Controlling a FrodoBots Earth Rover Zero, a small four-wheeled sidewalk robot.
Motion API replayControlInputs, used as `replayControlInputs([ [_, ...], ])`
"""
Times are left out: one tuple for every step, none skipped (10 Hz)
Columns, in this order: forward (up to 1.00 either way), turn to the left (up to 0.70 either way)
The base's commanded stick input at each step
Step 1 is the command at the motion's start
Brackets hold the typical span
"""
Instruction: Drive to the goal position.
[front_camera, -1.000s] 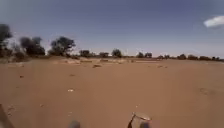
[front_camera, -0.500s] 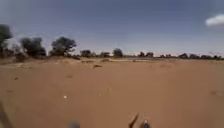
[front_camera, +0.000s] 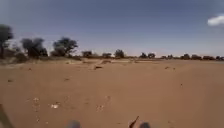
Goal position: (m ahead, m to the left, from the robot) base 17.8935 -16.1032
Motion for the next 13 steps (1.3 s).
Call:
replayControlInputs([
  [0.70,-0.35],
  [0.70,-0.35],
  [0.70,-0.35],
  [0.70,-0.35],
  [0.70,-0.35],
  [0.70,-0.35],
  [0.70,-0.35],
  [0.70,-0.35],
  [0.70,-0.35],
  [0.70,-0.35],
  [0.70,-0.33],
  [0.70,-0.26],
  [0.70,-0.19],
])
